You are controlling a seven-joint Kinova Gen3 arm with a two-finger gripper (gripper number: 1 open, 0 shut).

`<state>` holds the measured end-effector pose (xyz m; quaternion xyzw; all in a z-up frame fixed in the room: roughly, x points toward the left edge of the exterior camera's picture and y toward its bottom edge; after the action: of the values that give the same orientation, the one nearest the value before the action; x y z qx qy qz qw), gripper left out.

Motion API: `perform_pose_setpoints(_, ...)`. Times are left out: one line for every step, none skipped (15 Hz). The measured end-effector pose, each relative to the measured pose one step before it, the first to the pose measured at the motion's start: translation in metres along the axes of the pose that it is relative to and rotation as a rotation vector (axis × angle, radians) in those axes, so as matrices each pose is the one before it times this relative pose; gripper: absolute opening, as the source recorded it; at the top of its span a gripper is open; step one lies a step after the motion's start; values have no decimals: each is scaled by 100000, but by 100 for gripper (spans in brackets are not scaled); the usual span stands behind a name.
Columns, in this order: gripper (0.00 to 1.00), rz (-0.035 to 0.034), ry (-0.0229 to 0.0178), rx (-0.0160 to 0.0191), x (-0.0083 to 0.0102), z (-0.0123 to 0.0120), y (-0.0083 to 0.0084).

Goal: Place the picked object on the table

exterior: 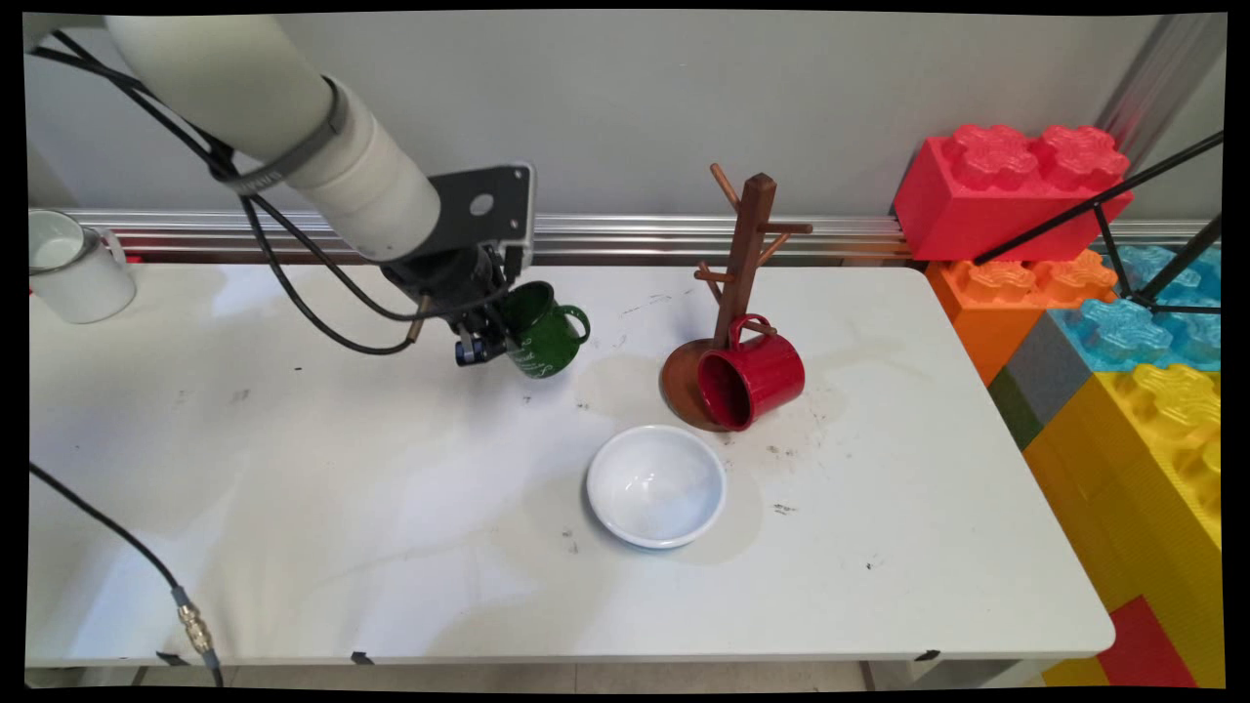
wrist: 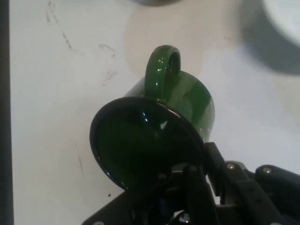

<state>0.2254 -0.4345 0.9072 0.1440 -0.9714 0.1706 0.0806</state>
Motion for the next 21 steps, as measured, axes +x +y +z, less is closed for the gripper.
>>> perform_pose_setpoints(0, 1567, -1005, 35, 77, 501, 64)
perform_pose_setpoints(0, 959, -651, 27, 50, 337, 25)
perform_pose_setpoints(0, 1419, -886, 68, 94, 478, 46)
perform_pose_setpoints(0, 1508, -934, 80, 103, 508, 41)
perform_pose_setpoints(0, 1381, -887, 4, 131, 497, 50)
perform_pose_setpoints(0, 985, -744, 35, 68, 392, 62)
perform_pose_setpoints(0, 1069, -788, 36, 112, 436, 53)
perform_pose_setpoints(0, 848, -760, 58, 128, 431, 35)
perform_pose_setpoints(0, 499, -700, 68, 89, 350, 48)
perform_pose_setpoints(0, 154, -363, 51, 43, 170, 20)
perform_pose_setpoints(0, 197, -755, 99, 93, 380, 63)
perform_pose_setpoints(0, 67, -410, 66, 55, 212, 34)
perform_pose_setpoints(0, -62, -539, 196, 111, 314, 40)
perform_pose_setpoints(0, -234, -525, 257, 132, 360, 45)
perform_pose_setpoints(0, -475, -466, 310, 128, 363, 41)
perform_pose_setpoints(0, -413, -390, 252, 107, 300, 32)
perform_pose_setpoints(0, -250, -240, 203, 68, 206, 12)
perform_pose_setpoints(0, -289, -379, 328, 78, 313, 18)
perform_pose_setpoints(0, -273, -410, 387, 74, 345, 21)
perform_pose_setpoints(0, -248, -421, 344, 29, 319, 36)
perform_pose_setpoints(0, -105, -376, 234, 24, 265, 37)
